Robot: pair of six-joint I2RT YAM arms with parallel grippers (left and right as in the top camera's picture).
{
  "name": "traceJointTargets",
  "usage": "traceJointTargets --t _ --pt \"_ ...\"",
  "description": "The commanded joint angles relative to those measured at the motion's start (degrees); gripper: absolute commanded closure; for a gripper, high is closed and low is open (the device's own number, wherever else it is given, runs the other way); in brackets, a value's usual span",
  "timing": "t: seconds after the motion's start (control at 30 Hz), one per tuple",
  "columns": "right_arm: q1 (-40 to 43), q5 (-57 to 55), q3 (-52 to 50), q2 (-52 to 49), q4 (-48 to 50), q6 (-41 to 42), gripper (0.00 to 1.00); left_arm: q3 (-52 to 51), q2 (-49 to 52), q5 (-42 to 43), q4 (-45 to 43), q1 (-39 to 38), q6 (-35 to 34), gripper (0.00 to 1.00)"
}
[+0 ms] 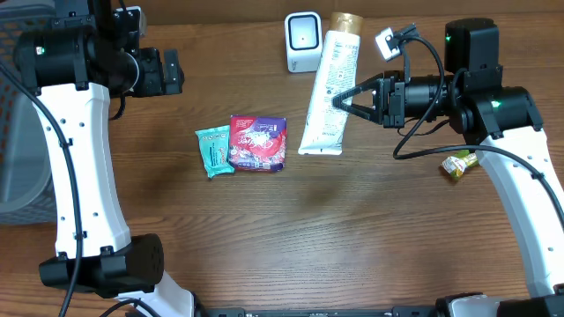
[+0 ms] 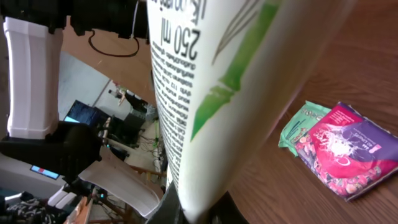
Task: Scan the item barcode
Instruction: 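Lift the white-gold tube and hold it before the white scanner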
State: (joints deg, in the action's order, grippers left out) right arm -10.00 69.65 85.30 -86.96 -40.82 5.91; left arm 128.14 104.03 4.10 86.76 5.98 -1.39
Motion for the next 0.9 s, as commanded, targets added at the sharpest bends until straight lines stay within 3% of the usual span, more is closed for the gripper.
traceJointTargets --t 0.0,0.23,0.4,0.47,0.7,0.87 --pt "-0.07 0.31 1.62 1.25 1.75 2.82 0.96 0.22 0.44 -0.04 -0.07 -0.11 -0.33 0.00" --pt "-0.35 -18.16 10.75 1.07 -5.55 3.34 0.97 0.22 0.44 -0.04 -0.04 -0.11 -0.33 0.00" --pt "-4.04 -39.98 19.06 -0.63 -13.20 -0.44 0.97 0.22 0.44 -0.04 -0.04 -0.11 -0.33 0.00" --pt "-7.93 -53.48 21.46 -2.80 -14.84 -2.10 0.97 0.22 0.44 -0.04 -0.07 -0.11 -0.33 0.00" --pt "-15.19 -82.95 21.62 -12.31 -9.46 -6.95 0.96 0.22 0.44 -0.04 -0.07 -0.11 -0.33 0.00" --pt "-16.04 -91.19 21.59 -20.13 -1.62 -12.76 0.96 0.22 0.44 -0.04 -0.04 -0.11 -0.33 0.01"
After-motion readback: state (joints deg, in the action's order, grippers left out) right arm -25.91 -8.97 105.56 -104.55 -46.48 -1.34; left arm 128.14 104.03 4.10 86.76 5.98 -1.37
